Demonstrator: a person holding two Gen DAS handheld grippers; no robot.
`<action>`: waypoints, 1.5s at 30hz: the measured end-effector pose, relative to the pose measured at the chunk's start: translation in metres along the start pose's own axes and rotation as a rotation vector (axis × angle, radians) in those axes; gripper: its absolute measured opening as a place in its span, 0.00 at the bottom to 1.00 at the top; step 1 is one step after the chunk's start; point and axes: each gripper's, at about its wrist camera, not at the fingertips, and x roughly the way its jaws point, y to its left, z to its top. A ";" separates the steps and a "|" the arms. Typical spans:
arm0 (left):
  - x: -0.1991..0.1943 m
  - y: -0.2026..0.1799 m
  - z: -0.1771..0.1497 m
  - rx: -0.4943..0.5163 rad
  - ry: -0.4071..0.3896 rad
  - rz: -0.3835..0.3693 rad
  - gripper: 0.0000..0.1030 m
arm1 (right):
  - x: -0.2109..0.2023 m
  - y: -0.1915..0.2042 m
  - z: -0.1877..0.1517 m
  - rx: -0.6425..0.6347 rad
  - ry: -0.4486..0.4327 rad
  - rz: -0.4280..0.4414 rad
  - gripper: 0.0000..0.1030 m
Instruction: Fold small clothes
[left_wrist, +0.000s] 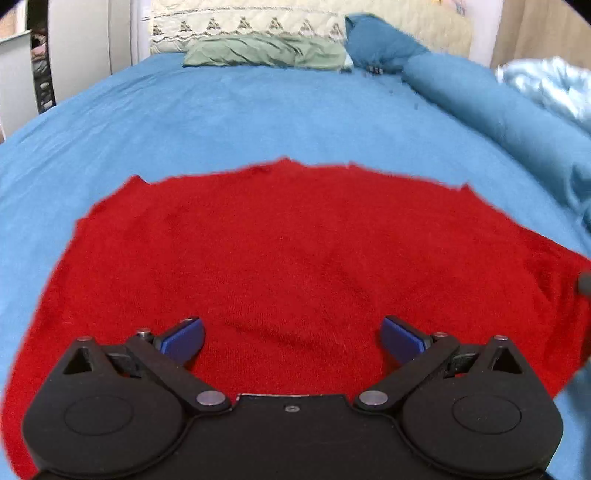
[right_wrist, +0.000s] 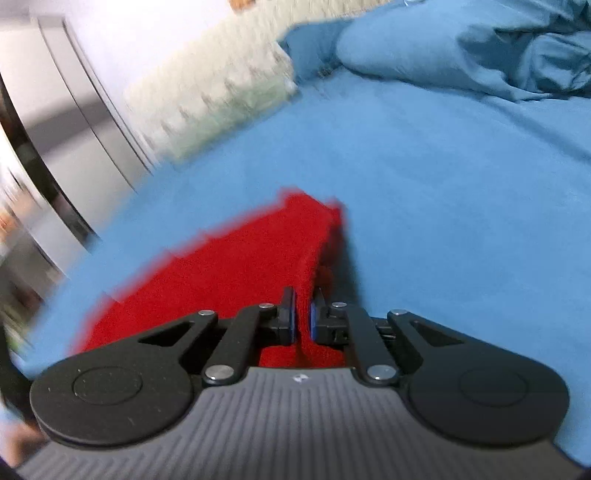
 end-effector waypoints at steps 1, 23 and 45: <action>-0.009 0.008 0.002 -0.010 -0.016 0.002 1.00 | -0.003 0.010 0.010 0.017 -0.024 0.058 0.21; -0.104 0.099 -0.055 -0.168 -0.142 -0.058 0.95 | 0.158 0.230 -0.071 -0.244 0.559 0.701 0.78; -0.075 0.117 -0.040 -0.376 -0.098 -0.104 0.15 | 0.048 0.146 -0.136 -0.509 0.242 0.173 0.92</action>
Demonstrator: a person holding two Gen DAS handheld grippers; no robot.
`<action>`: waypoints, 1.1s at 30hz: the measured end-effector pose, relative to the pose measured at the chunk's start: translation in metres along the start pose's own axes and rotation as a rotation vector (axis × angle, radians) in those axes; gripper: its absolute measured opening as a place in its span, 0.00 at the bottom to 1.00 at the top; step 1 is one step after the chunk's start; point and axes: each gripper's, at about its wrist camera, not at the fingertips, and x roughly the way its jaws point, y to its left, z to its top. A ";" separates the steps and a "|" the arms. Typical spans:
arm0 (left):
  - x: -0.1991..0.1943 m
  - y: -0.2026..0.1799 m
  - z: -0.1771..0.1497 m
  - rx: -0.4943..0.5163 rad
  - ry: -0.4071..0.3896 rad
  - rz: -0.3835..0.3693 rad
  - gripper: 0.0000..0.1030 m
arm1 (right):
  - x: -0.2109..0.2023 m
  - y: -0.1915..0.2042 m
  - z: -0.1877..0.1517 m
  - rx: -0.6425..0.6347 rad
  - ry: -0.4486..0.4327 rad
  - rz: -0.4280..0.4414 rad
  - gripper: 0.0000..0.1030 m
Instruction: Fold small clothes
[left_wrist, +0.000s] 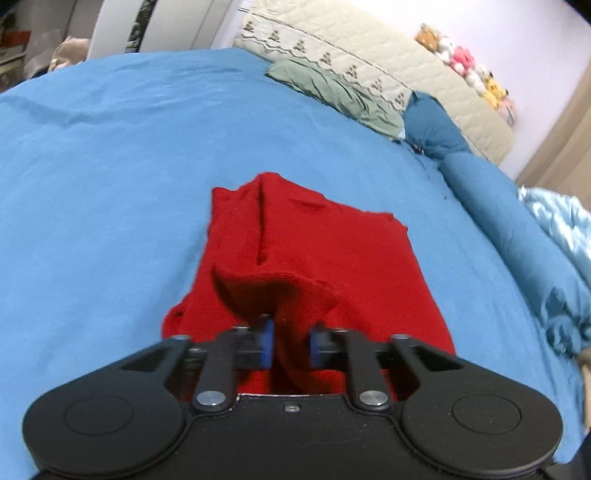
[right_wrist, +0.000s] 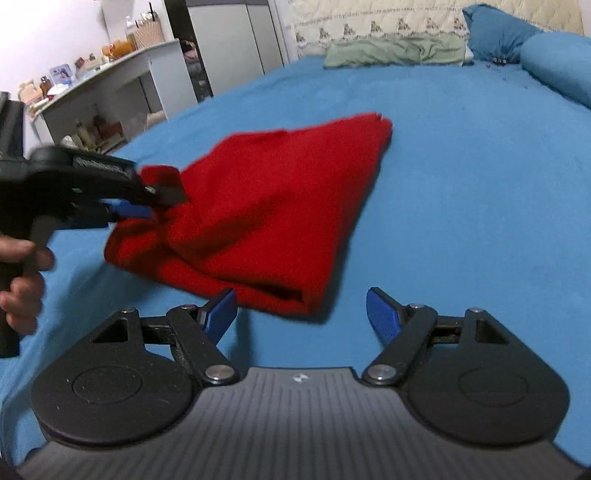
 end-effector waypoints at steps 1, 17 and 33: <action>-0.004 0.003 0.000 -0.013 -0.009 -0.001 0.15 | 0.001 0.000 -0.001 0.006 -0.006 0.003 0.94; -0.026 0.019 -0.014 -0.066 -0.021 -0.016 0.28 | -0.003 -0.004 -0.006 -0.018 -0.033 -0.015 0.94; -0.069 0.013 -0.004 -0.059 -0.183 -0.067 0.05 | 0.006 -0.012 0.009 0.050 -0.056 -0.170 0.82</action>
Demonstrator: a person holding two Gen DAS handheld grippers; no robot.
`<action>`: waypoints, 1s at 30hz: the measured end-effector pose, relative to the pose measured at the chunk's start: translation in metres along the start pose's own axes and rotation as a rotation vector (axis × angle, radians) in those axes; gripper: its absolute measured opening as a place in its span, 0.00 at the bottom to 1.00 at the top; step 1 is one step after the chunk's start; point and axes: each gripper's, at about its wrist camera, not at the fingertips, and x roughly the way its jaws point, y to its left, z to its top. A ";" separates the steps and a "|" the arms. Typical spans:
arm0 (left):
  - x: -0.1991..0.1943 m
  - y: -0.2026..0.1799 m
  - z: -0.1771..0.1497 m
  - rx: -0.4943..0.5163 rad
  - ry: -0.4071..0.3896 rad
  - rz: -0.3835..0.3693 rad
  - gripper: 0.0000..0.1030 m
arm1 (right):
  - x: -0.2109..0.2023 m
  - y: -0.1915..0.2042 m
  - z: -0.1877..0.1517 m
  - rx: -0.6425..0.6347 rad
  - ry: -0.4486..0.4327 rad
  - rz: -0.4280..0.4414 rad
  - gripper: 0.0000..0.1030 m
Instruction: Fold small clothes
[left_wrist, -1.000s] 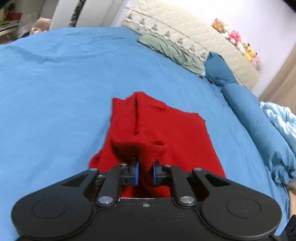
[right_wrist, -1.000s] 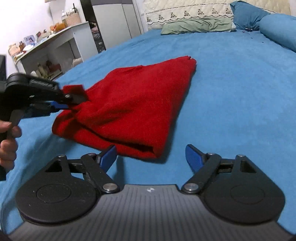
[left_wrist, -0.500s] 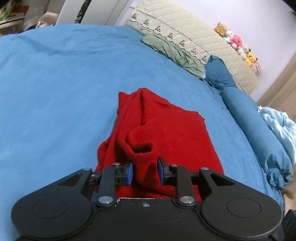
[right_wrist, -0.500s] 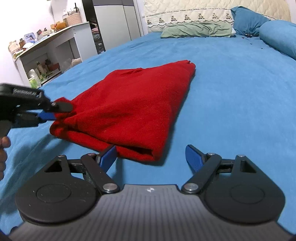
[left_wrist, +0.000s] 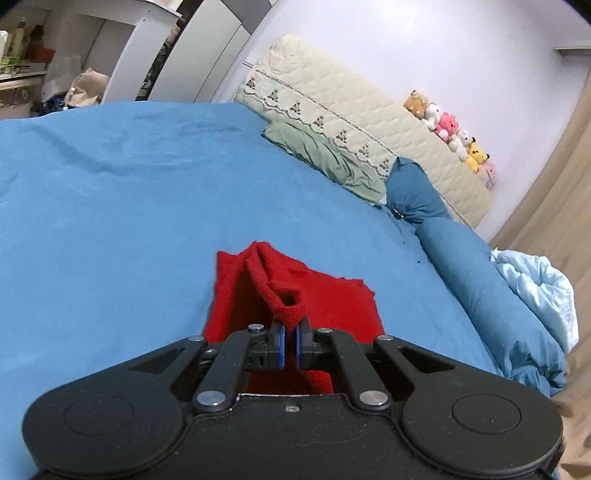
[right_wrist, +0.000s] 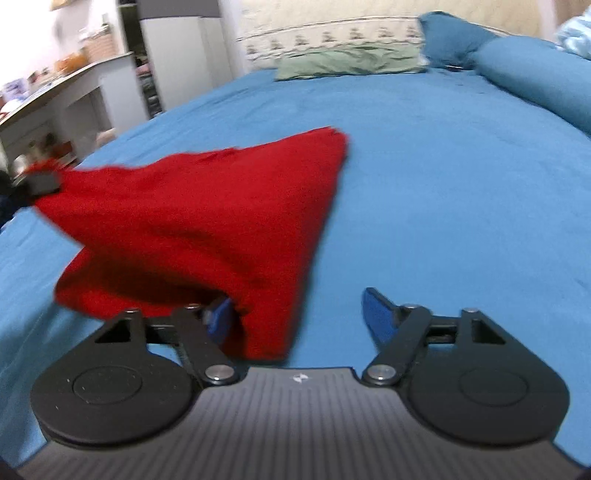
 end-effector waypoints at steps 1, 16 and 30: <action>0.000 0.005 -0.005 0.004 0.013 0.008 0.05 | -0.006 -0.003 0.000 -0.027 -0.012 -0.022 0.82; 0.014 0.017 -0.043 0.127 0.133 0.175 0.22 | -0.022 -0.018 -0.009 -0.155 0.060 0.035 0.83; 0.098 -0.022 0.039 0.403 0.250 0.110 1.00 | -0.009 -0.054 0.105 0.068 0.183 0.287 1.00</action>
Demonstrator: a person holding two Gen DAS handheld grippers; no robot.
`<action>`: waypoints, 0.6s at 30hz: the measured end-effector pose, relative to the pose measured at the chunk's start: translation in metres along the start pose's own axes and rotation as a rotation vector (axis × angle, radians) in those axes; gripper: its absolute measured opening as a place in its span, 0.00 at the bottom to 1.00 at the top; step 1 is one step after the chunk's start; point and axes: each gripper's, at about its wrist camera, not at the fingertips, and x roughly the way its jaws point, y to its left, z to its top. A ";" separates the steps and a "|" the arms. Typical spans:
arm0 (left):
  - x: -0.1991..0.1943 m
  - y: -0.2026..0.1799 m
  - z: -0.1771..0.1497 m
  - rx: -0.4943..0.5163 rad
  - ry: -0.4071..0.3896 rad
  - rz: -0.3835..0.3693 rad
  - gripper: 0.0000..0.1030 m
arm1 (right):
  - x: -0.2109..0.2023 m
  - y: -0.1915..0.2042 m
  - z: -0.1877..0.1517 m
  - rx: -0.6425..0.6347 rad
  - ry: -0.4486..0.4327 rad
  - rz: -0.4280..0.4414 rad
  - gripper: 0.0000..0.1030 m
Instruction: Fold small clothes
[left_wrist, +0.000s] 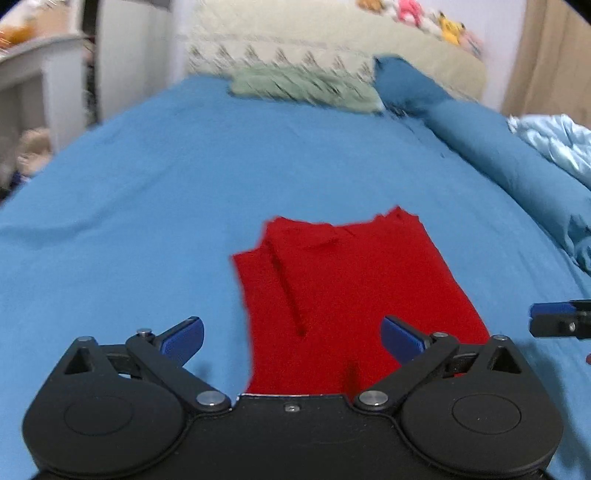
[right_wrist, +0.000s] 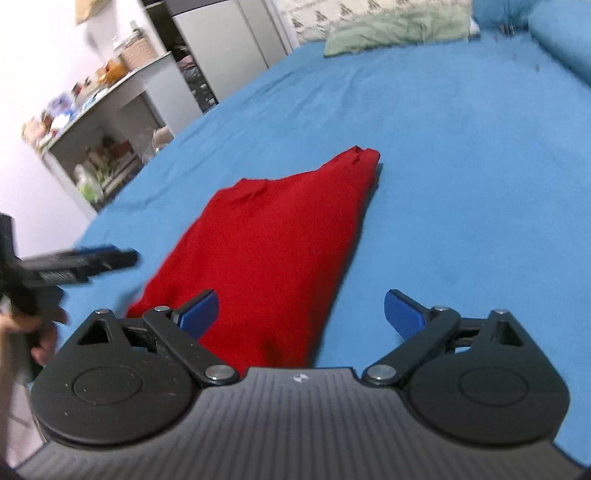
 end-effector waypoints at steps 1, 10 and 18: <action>0.011 0.002 0.003 -0.007 0.019 -0.018 1.00 | 0.007 -0.004 0.006 0.036 0.008 0.004 1.00; 0.076 0.028 0.012 -0.119 0.115 -0.061 0.91 | 0.084 -0.032 0.018 0.223 0.057 0.063 1.00; 0.055 0.019 0.017 -0.169 0.098 -0.117 0.27 | 0.094 -0.018 0.014 0.192 0.028 0.068 0.44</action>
